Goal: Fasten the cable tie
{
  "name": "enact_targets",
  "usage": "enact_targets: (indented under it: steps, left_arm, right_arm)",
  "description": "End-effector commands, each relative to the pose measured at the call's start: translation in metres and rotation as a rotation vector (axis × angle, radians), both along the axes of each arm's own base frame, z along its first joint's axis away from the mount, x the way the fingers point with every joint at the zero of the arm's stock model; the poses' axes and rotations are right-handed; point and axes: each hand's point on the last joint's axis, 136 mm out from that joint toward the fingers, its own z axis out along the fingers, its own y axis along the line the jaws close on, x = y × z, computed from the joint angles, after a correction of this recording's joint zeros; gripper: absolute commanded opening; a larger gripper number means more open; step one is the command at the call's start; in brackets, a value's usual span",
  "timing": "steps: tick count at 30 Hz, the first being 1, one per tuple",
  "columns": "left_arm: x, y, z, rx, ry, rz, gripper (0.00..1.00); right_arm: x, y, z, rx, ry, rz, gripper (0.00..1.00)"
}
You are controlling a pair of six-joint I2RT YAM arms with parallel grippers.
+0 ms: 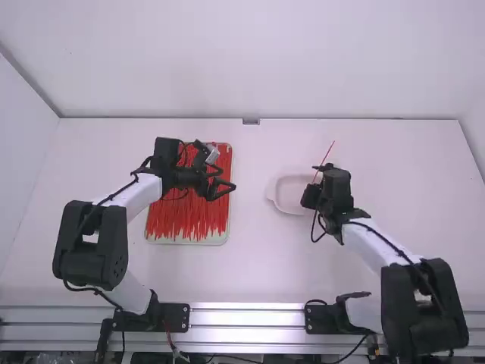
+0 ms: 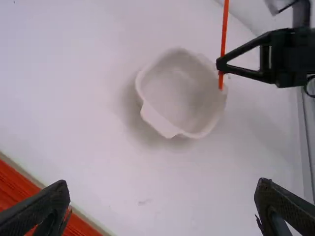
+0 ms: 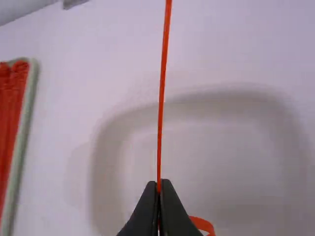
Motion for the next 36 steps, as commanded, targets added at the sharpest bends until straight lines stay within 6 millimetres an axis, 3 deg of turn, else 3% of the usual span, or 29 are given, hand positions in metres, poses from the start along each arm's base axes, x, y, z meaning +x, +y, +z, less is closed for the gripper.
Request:
enact_targets:
  steps: [1,6,13,14,15,24,30,36]
  left_arm:
    - [-0.001,0.0,-0.003,0.007,-0.004,-0.007,0.99]
    - [-0.001,0.0,-0.003,0.007,-0.005,-0.007,0.99]
    - [-0.001,0.0,-0.003,0.006,-0.008,-0.007,0.99]
    - [-0.001,0.0,-0.003,0.007,-0.008,-0.007,0.99]
    - [-0.001,0.0,-0.003,0.007,-0.008,-0.007,0.99]
    - [0.0,0.001,-0.003,0.009,-0.007,-0.005,0.99]
    - [0.0,0.002,-0.003,0.001,0.017,0.011,0.99]
    - [0.008,0.018,0.0,-0.012,0.049,0.077,0.99]
  right_arm:
    - [0.0,-0.004,-0.024,0.025,0.057,-0.008,0.0]
    - [0.007,-0.002,-0.053,0.057,0.111,0.009,0.0]
    - [0.01,0.008,-0.058,0.054,0.119,0.033,0.02]
    - [0.011,0.011,-0.056,0.055,0.108,0.04,0.11]
    - [0.013,0.012,-0.055,0.057,0.098,0.045,0.99]
    - [0.013,0.014,-0.04,0.066,0.072,0.047,0.99]
    - [-0.001,0.016,-0.013,0.063,0.064,0.062,0.99]
    - [-0.016,0.024,0.02,0.048,0.019,0.089,0.99]
